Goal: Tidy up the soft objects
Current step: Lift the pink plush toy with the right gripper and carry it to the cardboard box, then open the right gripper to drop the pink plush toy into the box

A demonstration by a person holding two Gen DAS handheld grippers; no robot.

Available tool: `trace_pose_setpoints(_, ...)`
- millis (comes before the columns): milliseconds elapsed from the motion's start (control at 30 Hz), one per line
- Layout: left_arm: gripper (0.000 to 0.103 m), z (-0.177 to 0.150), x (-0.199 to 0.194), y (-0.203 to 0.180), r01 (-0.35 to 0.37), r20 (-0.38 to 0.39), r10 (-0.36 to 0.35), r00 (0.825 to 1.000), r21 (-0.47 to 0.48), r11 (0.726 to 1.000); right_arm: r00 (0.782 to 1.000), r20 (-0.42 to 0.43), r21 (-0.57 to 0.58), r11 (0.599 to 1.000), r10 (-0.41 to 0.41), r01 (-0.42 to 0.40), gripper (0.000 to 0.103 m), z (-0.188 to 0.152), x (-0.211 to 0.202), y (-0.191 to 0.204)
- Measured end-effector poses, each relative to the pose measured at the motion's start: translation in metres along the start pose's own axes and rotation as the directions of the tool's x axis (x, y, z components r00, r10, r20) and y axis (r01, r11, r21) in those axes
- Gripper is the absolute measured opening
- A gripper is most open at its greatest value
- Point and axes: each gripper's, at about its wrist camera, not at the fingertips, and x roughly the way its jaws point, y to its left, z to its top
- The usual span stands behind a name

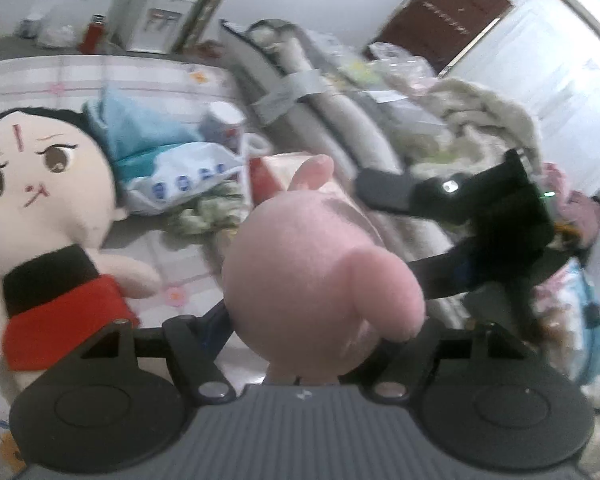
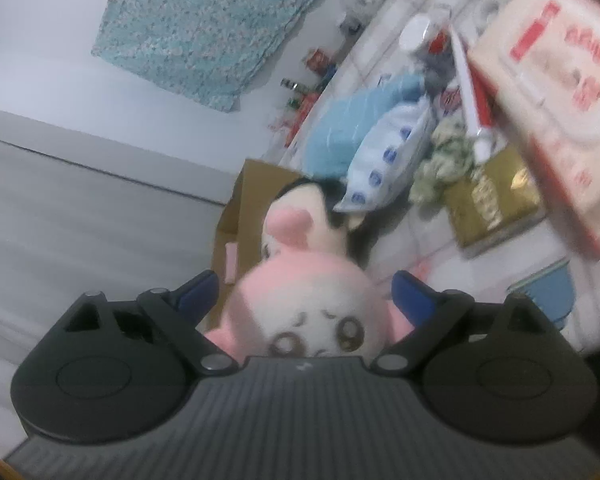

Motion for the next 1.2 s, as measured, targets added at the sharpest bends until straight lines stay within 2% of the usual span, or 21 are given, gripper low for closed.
trace_pose_setpoints(100, 0.074, -0.001, -0.005, -0.005, 0.049, -0.005, -0.049, 0.999, 0.009, 0.999, 0.999, -0.025, -0.029, 0.999, 0.027, -0.028, 0.095, -0.009, 0.007, 0.007)
trace_pose_setpoints(333, 0.075, -0.006, -0.013, -0.013, 0.032, -0.006, -0.032, 0.999, 0.038, 0.999, 0.999, -0.037, -0.116, 0.993, -0.013, 0.009, 0.086, -0.021, 0.004, 0.027)
trace_pose_setpoints(467, 0.076, -0.01, -0.032, -0.014, 0.018, 0.003, -0.018, 1.0, 0.04, 0.999, 0.998, -0.056, -0.212, 0.977, -0.034, 0.021, 0.082, -0.025, 0.004, 0.057)
trace_pose_setpoints(567, 0.08, -0.008, -0.055, -0.016, -0.025, 0.052, 0.022, 0.998, 0.04, 0.999, 0.996, -0.085, -0.277, 0.961, -0.024, 0.0, 0.081, -0.023, 0.015, 0.089)
trace_pose_setpoints(667, 0.085, -0.006, -0.092, -0.011, -0.059, 0.153, 0.057, 0.987, 0.006, 0.998, 0.992, -0.127, -0.36, 0.932, -0.01, -0.036, 0.081, -0.018, 0.038, 0.134)
trace_pose_setpoints(733, 0.089, -0.002, -0.122, -0.004, -0.096, 0.232, 0.1, 0.968, -0.028, 0.995, 0.986, -0.164, -0.415, 0.907, 0.002, -0.071, 0.081, -0.014, 0.06, 0.167)
trace_pose_setpoints(800, 0.092, 0.002, -0.15, 0.005, -0.148, 0.299, 0.161, 0.941, -0.064, 0.987, 0.98, -0.2, -0.469, 0.878, 0.0, -0.096, 0.081, -0.01, 0.091, 0.202)
trace_pose_setpoints(867, 0.096, 0.008, -0.176, 0.018, -0.222, 0.35, 0.249, 0.903, -0.117, 0.968, 0.969, -0.248, -0.504, 0.855, -0.008, -0.122, 0.081, -0.005, 0.127, 0.234)
trace_pose_setpoints(967, 0.101, 0.016, -0.21, 0.042, -0.332, 0.4, 0.387, 0.831, -0.2, 0.922, 0.953, -0.298, -0.543, 0.831, -0.055, -0.121, 0.081, 0.002, 0.184, 0.271)
trace_pose_setpoints(1033, 0.101, 0.022, -0.226, 0.063, -0.393, 0.408, 0.473, 0.781, -0.267, 0.88, 0.947, -0.304, -0.573, 0.814, -0.108, -0.091, 0.081, 0.006, 0.22, 0.288)
trace_pose_setpoints(1100, 0.101, 0.029, -0.235, 0.087, -0.436, 0.395, 0.537, 0.745, -0.321, 0.841, 0.935, -0.321, -0.579, 0.812, -0.153, -0.066, 0.081, 0.01, 0.256, 0.297)
trace_pose_setpoints(1133, 0.101, 0.033, -0.238, 0.099, -0.452, 0.375, 0.566, 0.735, -0.352, 0.82, 0.929, -0.328, -0.575, 0.817, -0.174, -0.05, 0.081, 0.011, 0.274, 0.299)
trace_pose_setpoints(1200, 0.101, 0.037, -0.239, 0.123, -0.463, 0.348, 0.596, 0.724, -0.395, 0.793, 0.917, -0.325, -0.59, 0.807, -0.23, -0.007, 0.08, 0.012, 0.308, 0.302)
